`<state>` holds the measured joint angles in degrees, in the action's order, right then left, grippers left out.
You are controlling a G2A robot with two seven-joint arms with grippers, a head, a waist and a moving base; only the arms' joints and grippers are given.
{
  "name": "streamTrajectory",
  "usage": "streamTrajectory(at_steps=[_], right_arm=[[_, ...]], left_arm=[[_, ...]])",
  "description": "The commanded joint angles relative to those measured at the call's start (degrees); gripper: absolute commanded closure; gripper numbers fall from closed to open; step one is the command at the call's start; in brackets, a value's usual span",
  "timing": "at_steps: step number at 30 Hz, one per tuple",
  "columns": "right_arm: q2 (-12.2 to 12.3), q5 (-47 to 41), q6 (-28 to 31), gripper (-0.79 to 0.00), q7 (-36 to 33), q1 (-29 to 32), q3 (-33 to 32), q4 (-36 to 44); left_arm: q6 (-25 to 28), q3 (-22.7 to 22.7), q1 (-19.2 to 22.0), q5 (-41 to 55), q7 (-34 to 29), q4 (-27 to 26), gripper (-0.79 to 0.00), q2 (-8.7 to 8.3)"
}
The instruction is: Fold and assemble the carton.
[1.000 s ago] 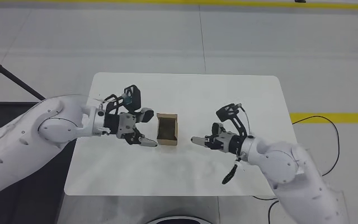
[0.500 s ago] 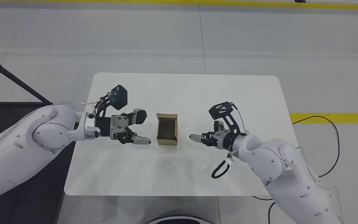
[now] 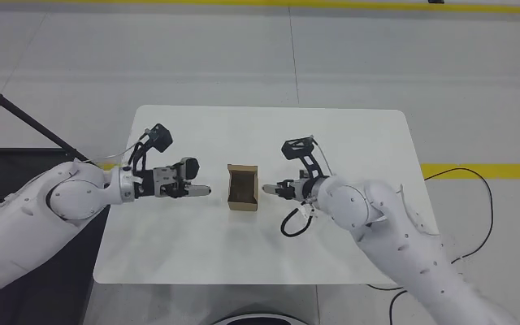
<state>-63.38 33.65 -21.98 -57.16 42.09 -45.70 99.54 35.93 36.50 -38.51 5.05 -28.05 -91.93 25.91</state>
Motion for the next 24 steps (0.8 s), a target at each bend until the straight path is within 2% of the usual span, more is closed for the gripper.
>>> streamTrajectory(at_steps=[1, 8, 13, 24], right_arm=[[-0.8, -0.8, -0.7, -0.785, -0.1, -1.7, 1.2, -2.0], [-2.6, -3.7, 1.2, -0.785, -1.7, -4.8, 3.4, -7.0], [-3.5, -5.7, 4.0, -0.785, -3.1, -6.4, 4.2, -9.8], [-3.6, -5.3, 3.6, -0.785, -1.7, -5.4, 4.3, -10.1]], left_arm=[[-3.4, 0.3, -0.4, 0.2, -0.9, 0.0, -0.785, 0.15], [-13.3, 0.4, -0.2, 1.0, -6.4, -1.4, -0.785, 1.59], [-24.1, -0.5, 1.4, -0.4, -11.4, -1.7, -0.785, 3.40], [-25.8, -0.3, 0.9, -0.7, -10.4, -1.8, -0.785, 3.73]])
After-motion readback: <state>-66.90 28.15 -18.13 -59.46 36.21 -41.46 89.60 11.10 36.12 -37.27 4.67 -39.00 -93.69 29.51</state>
